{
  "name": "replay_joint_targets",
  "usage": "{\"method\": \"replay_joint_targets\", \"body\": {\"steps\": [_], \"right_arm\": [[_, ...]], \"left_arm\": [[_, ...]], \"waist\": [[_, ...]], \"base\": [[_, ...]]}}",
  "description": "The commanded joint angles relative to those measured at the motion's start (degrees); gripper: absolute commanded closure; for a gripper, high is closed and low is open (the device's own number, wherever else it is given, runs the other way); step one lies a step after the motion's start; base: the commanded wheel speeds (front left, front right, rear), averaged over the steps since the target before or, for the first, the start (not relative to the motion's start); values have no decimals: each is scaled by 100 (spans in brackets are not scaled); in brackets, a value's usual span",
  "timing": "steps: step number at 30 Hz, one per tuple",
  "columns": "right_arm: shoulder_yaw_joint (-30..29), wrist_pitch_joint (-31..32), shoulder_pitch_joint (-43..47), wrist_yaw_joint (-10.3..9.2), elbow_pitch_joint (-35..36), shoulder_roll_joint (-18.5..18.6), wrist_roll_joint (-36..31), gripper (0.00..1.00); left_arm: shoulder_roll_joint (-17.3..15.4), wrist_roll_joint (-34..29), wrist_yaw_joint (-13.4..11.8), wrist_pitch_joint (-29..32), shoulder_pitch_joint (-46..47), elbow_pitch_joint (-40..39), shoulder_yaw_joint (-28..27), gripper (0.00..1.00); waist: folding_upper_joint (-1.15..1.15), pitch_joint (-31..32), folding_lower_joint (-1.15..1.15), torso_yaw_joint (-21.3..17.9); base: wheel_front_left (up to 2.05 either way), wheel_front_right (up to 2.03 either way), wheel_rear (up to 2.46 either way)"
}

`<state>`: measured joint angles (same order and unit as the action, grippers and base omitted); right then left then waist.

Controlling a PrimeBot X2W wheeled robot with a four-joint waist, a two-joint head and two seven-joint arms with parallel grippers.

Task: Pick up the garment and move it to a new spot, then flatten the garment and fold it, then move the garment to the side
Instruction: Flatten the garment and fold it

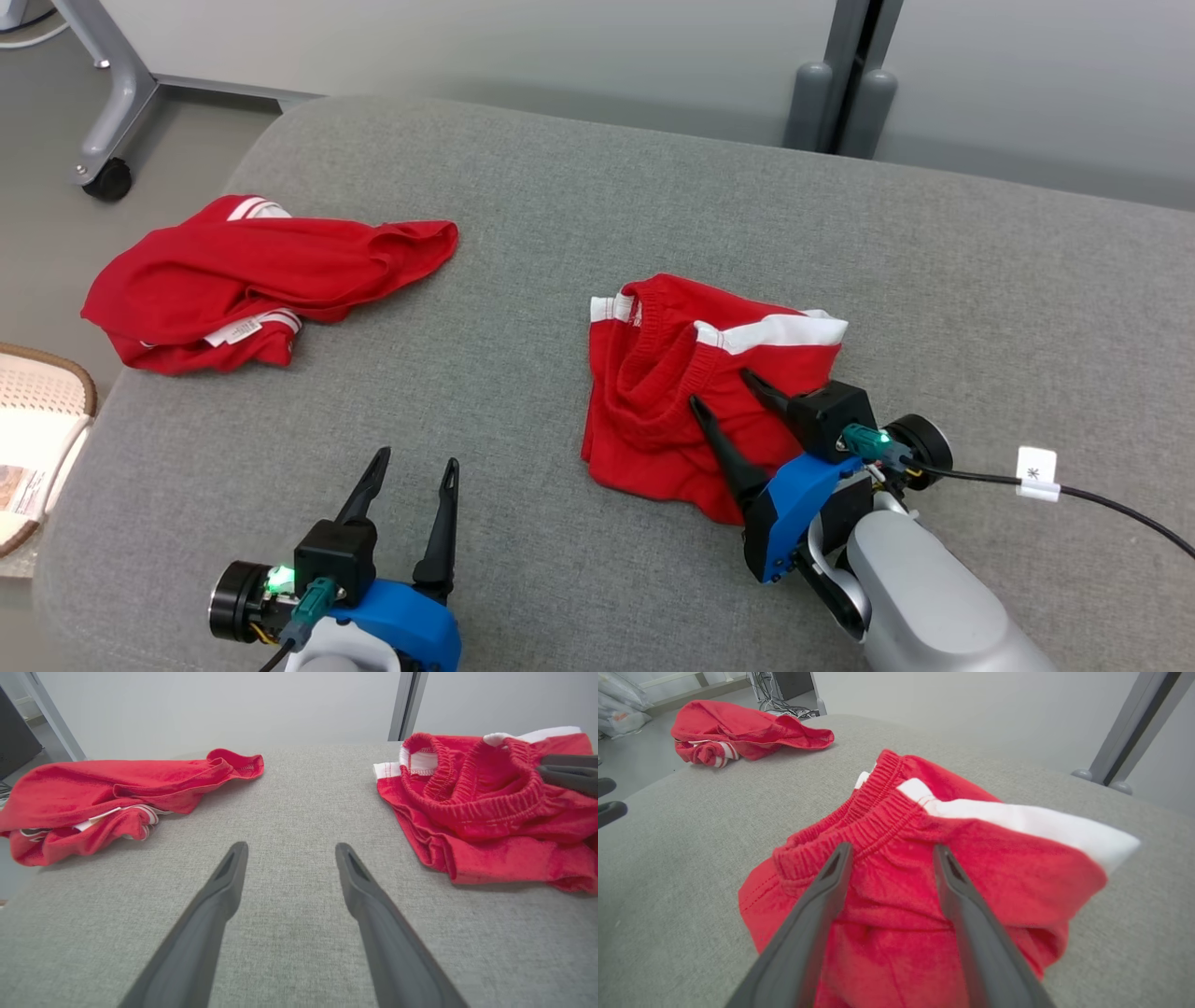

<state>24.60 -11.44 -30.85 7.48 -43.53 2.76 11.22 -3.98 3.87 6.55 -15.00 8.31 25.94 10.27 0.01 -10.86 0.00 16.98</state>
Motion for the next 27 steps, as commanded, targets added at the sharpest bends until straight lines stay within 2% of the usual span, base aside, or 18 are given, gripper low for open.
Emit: {"method": "replay_joint_targets", "body": {"steps": [1, 2, 10, 17, 27], "right_arm": [[-3, 42, -87, 3, -20, 24, -82, 84], [-18, 98, -93, 3, -30, 24, -117, 100], [-222, 308, -168, 3, 24, 25, -387, 100], [-409, -63, -269, 3, 268, 25, -408, 100], [-533, -362, -83, 3, 750, 23, -196, 100]], "left_arm": [[-4, -25, 21, -27, 39, 11, 8, 0], [-1, -20, 25, -26, 40, 19, -3, 0], [19, -10, 56, -26, 120, 70, -34, 0], [35, 28, 54, -26, 109, 103, -69, 0], [21, -51, 29, -27, 73, -26, -194, 0]], "waist": [[-1, -18, 0, 20], [-1, -27, 0, 30], [-1, -100, 0, 86], [-1, -111, 0, 95], [-1, 92, 0, -321]], "base": [[0, 0, 0], [0, 0, 0], [0, 0, 0], [0, 0, 0], [0, 0, 0]]}}
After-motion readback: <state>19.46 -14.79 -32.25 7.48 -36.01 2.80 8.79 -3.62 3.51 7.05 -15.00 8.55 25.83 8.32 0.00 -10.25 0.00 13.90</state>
